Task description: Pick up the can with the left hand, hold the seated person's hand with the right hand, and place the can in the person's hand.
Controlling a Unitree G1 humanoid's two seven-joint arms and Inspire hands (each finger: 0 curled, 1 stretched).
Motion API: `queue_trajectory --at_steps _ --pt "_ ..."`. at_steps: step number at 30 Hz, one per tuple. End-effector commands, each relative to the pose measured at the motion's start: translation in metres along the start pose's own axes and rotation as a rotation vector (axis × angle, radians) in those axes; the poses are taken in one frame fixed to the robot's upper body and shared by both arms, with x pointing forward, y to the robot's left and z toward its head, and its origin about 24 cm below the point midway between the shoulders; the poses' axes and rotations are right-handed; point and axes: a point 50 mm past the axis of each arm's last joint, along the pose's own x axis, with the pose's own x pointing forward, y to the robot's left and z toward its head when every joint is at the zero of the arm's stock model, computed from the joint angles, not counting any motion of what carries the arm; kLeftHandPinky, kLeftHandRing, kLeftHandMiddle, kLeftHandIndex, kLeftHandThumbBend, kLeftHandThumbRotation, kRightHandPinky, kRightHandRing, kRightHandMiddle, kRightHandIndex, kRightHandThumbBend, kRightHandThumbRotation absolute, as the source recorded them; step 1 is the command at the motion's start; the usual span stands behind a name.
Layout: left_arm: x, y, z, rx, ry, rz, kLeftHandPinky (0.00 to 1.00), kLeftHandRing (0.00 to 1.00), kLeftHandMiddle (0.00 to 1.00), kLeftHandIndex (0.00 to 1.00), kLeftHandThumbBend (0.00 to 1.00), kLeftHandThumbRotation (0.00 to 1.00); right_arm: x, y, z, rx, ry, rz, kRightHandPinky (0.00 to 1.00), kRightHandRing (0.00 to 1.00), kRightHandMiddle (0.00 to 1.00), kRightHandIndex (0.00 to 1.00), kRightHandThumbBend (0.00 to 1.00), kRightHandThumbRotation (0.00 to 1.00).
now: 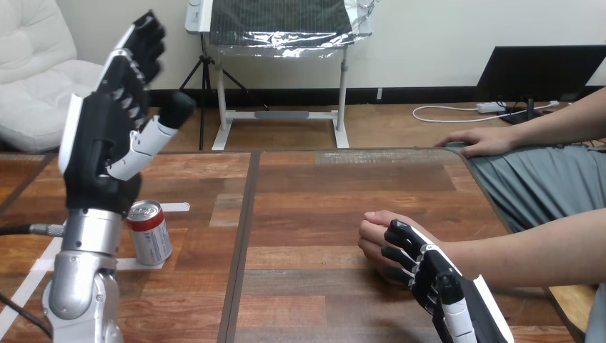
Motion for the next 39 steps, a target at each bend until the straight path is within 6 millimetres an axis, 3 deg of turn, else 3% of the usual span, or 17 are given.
queue_trajectory --at_steps 1,19,39 --pt "0.021 0.008 0.008 0.077 -0.053 -0.006 0.97 0.95 0.93 0.9 0.97 0.34 0.018 -0.002 0.013 -0.014 -0.089 0.017 0.83 0.88 0.9 0.89 1.0 0.98" --pt "0.021 0.025 -0.015 0.236 0.099 0.0 0.98 0.96 0.95 0.92 0.93 0.34 0.019 -0.002 0.011 0.0 -0.095 0.029 0.86 0.9 0.91 0.9 0.96 1.0" --pt "0.023 0.038 -0.038 0.391 0.281 0.007 0.9 0.93 0.94 0.92 0.96 0.3 0.02 -0.002 0.009 0.006 -0.117 0.022 0.85 0.89 0.9 0.89 0.95 1.0"
